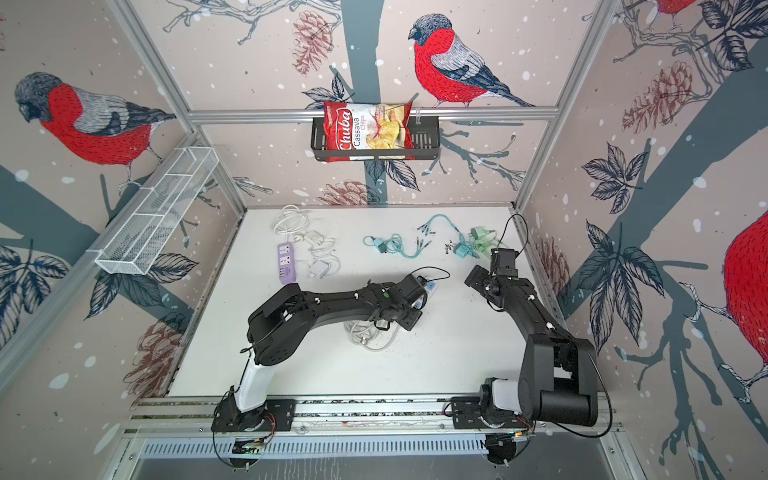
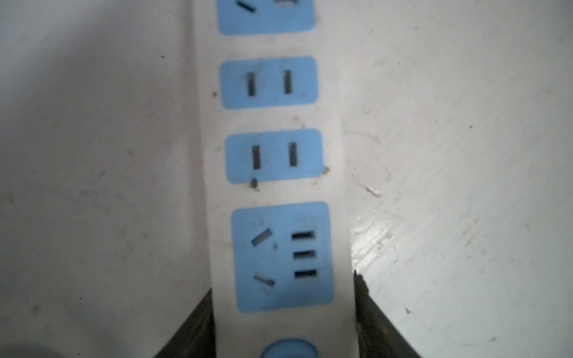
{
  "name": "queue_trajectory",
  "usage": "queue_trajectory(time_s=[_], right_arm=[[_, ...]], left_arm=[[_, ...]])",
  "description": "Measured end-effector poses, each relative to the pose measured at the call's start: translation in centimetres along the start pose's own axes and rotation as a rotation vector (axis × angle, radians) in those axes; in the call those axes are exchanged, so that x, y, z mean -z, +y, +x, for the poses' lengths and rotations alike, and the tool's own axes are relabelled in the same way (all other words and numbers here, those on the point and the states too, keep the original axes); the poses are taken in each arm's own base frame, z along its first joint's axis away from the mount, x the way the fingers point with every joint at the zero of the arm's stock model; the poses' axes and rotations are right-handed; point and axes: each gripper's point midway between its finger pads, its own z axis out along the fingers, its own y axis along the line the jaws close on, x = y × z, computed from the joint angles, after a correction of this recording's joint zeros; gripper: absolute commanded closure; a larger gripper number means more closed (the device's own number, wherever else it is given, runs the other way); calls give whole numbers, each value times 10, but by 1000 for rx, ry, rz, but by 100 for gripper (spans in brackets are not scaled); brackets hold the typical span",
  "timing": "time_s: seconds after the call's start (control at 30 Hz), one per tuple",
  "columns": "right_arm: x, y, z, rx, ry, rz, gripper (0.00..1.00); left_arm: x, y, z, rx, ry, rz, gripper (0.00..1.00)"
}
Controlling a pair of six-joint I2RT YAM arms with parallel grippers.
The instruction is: Insert the plug
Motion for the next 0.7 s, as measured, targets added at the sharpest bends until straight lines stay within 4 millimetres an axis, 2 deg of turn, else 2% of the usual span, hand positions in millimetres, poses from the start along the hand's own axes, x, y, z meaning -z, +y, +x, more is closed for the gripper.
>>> queue_trajectory(time_s=[0.1, 0.23, 0.47, 0.57, 0.7], right_arm=[[3, 1, 0, 3, -9, -9, 18], [6, 0, 4, 4, -9, -13, 18], [1, -5, 9, 2, 13, 6, 18], [-3, -4, 3, 2, 18, 26, 19], [-10, 8, -13, 17, 5, 39, 20]], left_arm=[[1, 0, 7, -93, 2, 16, 47], [12, 8, 24, -227, 10, 23, 46], [27, 42, 44, -347, 37, 29, 45], [31, 53, 51, -383, 44, 21, 44], [34, 61, 55, -415, 51, 21, 43]])
